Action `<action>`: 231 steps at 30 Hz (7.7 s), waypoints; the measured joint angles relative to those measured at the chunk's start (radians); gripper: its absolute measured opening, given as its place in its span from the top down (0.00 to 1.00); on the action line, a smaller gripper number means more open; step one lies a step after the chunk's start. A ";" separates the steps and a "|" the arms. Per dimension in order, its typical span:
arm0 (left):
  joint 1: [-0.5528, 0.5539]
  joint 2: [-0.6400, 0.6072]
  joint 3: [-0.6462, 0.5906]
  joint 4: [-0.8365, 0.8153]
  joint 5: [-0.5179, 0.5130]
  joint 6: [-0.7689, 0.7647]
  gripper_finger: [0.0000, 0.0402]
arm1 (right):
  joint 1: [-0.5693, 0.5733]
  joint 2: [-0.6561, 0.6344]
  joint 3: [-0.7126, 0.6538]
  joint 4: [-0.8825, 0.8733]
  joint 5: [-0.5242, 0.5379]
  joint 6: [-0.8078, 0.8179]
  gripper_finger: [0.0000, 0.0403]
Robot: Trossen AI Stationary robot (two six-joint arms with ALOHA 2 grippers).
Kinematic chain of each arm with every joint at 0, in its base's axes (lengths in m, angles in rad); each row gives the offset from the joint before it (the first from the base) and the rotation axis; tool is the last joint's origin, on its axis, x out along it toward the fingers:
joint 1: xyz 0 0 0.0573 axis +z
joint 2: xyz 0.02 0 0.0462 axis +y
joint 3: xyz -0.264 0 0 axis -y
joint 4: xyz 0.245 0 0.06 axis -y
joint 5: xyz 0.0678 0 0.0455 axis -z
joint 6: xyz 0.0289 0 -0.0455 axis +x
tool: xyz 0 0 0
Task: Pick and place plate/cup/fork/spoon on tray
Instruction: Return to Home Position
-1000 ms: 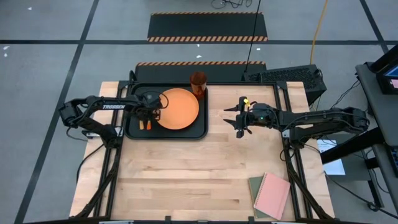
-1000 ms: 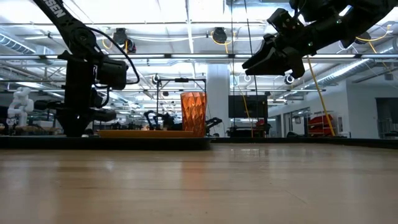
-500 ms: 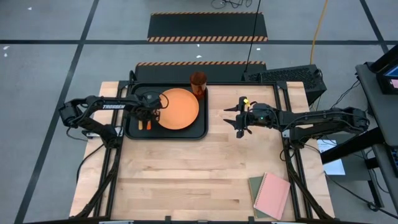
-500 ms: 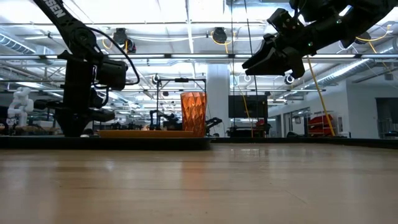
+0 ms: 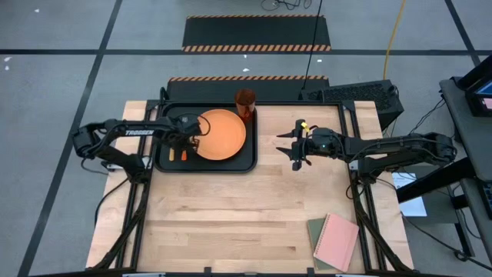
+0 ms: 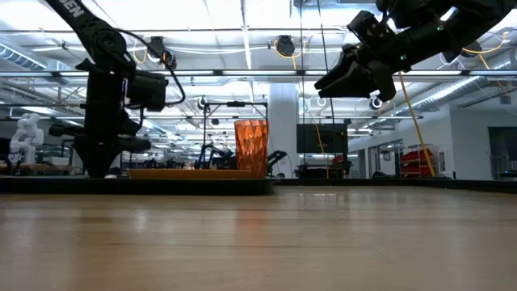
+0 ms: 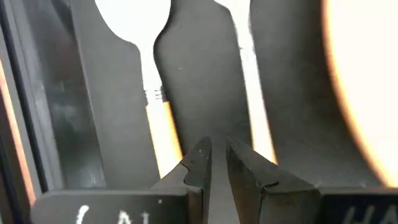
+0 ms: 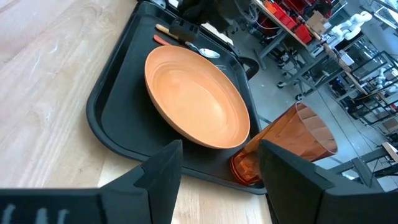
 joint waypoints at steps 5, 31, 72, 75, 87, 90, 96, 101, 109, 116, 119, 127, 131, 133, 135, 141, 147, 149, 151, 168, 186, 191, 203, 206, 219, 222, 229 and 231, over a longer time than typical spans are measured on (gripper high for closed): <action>-0.049 -0.079 0.059 0.035 -0.009 0.075 0.87 | 0.000 -0.014 0.000 -0.001 0.000 0.057 0.50; -0.685 -0.389 -0.027 0.735 -0.262 0.777 0.99 | 0.008 -0.317 0.000 -0.396 -0.166 0.382 0.97; -0.777 -0.517 -0.238 1.002 -0.294 0.815 0.98 | 0.283 -0.782 -0.487 -0.150 0.001 0.598 1.00; -0.777 -0.553 -0.238 1.001 -0.294 0.840 0.99 | 0.283 -0.819 -0.495 -0.153 0.002 0.598 1.00; -0.777 -0.621 -0.238 0.945 -0.288 0.904 0.99 | 0.283 -0.992 -0.496 -0.257 -0.001 0.588 1.00; -0.777 -0.628 -0.238 0.939 -0.288 0.905 0.97 | 0.283 -1.036 -0.496 -0.267 -0.004 0.572 1.00; -0.777 -0.638 -0.238 0.933 -0.267 0.914 0.99 | 0.283 -1.090 -0.496 -0.284 -0.043 0.546 1.00; -0.777 -0.643 -0.238 0.933 -0.259 0.908 0.97 | 0.284 -1.088 -0.497 -0.290 -0.056 0.547 1.00; -0.777 -0.692 -0.238 0.876 -0.232 0.895 0.98 | 0.283 -1.088 -0.497 -0.302 -0.122 0.573 1.00; -0.796 -0.741 -0.238 0.840 -0.232 0.882 0.98 | 0.283 -1.088 -0.497 -0.311 -0.124 0.617 1.00; -0.812 -0.753 -0.238 0.836 -0.222 0.895 0.99 | 0.283 -1.088 -0.497 -0.312 -0.125 0.612 1.00; -0.823 -0.803 -0.267 0.832 -0.199 0.919 0.99 | 0.283 -1.088 -0.497 -0.308 -0.057 0.583 1.00; -0.823 -0.849 -0.317 0.837 -0.183 0.914 0.98 | 0.283 -1.088 -0.498 -0.302 -0.056 0.601 1.00; -0.823 -0.877 -0.345 0.838 -0.183 0.908 0.97 | 0.283 -1.088 -0.499 -0.280 -0.055 0.604 1.00; -0.823 -0.906 -0.374 0.836 -0.183 0.908 0.97 | 0.283 -1.087 -0.499 -0.243 -0.051 0.598 1.00; -0.822 -1.001 -0.457 0.828 -0.179 0.913 0.98 | 0.283 -1.087 -0.499 -0.157 -0.049 0.592 1.00; -0.822 -1.085 -0.534 0.827 -0.129 0.923 0.99 | 0.283 -1.087 -0.499 -0.148 -0.051 0.592 1.00; -0.822 -1.105 -0.551 0.826 -0.103 0.924 0.99 | 0.283 -1.087 -0.499 -0.145 -0.052 0.592 1.00; -0.822 -1.118 -0.560 0.826 -0.078 0.935 0.98 | 0.283 -1.087 -0.499 -0.145 -0.052 0.592 1.00; -0.787 -1.138 -0.563 0.850 0.152 1.003 0.99 | 0.283 -1.087 -0.499 -0.141 -0.053 0.592 1.00; -0.716 -1.138 -0.641 0.915 0.184 0.997 0.99 | 0.283 -1.087 -0.499 -0.141 -0.053 0.592 1.00; -0.667 -1.138 -0.641 0.912 0.207 1.007 0.99 | 0.283 -1.087 -0.499 -0.141 -0.053 0.592 1.00; -0.564 -1.138 -0.641 0.886 0.240 1.016 0.99 | 0.283 -1.087 -0.499 -0.141 -0.053 0.592 1.00; -0.547 -1.138 -0.641 0.885 0.241 1.030 0.99 | 0.283 -1.087 -0.499 -0.141 -0.053 0.592 1.00; -0.455 -1.218 -0.641 0.902 0.290 1.016 0.99 | 0.283 -1.088 -0.499 -0.141 -0.053 0.592 1.00; -0.448 -1.281 -0.641 0.864 0.290 1.000 0.99 | 0.283 -1.088 -0.499 -0.141 -0.053 0.592 1.00; -0.450 -1.407 -0.640 0.782 0.298 0.993 0.99 | 0.283 -1.088 -0.499 -0.141 -0.053 0.592 1.00; -0.449 -1.406 -0.640 0.783 0.300 0.991 0.99 | 0.283 -1.088 -0.499 -0.140 -0.053 0.592 1.00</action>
